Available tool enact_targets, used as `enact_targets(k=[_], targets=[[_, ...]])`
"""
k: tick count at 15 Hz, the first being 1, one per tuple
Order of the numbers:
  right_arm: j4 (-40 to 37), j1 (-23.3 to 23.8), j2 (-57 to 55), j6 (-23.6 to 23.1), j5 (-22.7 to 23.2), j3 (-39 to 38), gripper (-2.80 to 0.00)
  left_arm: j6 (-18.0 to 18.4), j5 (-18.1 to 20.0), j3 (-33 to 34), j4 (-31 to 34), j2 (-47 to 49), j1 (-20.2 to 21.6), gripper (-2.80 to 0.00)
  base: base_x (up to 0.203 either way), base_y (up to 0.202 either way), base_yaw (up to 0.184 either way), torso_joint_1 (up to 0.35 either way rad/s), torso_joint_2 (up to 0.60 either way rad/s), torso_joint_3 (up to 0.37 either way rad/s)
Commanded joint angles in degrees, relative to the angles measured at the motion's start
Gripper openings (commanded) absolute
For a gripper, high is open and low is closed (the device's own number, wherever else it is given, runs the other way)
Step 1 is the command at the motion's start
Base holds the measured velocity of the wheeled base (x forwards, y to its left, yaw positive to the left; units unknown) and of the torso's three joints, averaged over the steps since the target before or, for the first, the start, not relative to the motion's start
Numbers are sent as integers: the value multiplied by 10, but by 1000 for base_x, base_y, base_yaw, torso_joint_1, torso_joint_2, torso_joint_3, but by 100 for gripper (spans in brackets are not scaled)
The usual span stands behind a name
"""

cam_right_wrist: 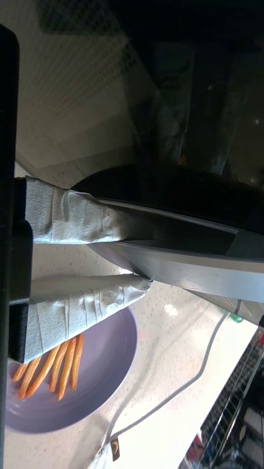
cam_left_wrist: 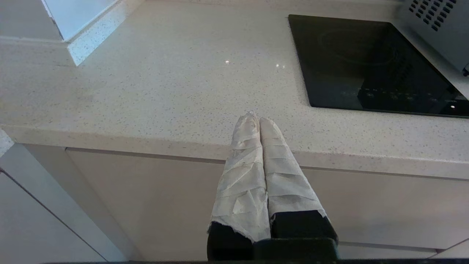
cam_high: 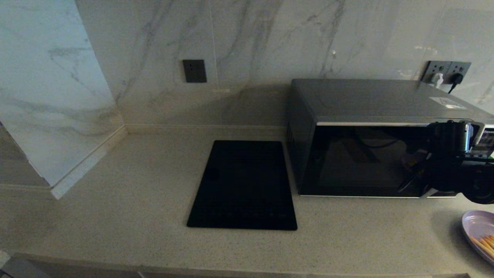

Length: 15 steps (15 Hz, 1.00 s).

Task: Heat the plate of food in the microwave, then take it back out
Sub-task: Open the microwave oven

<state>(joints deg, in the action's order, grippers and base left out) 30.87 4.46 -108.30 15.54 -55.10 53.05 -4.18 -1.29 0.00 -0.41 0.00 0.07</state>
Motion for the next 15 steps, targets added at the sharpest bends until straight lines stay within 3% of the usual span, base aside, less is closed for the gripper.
enact_targets(k=[1, 15], targets=[[3, -1, -5, 1, -21, 8, -280, 0, 0, 0, 0, 0, 0, -280, 0, 0, 0, 0, 0, 0], [83, -8, -12, 14, -122, -4, -280, 0, 0, 0, 0, 0, 0, -280, 0, 0, 0, 0, 0, 0]])
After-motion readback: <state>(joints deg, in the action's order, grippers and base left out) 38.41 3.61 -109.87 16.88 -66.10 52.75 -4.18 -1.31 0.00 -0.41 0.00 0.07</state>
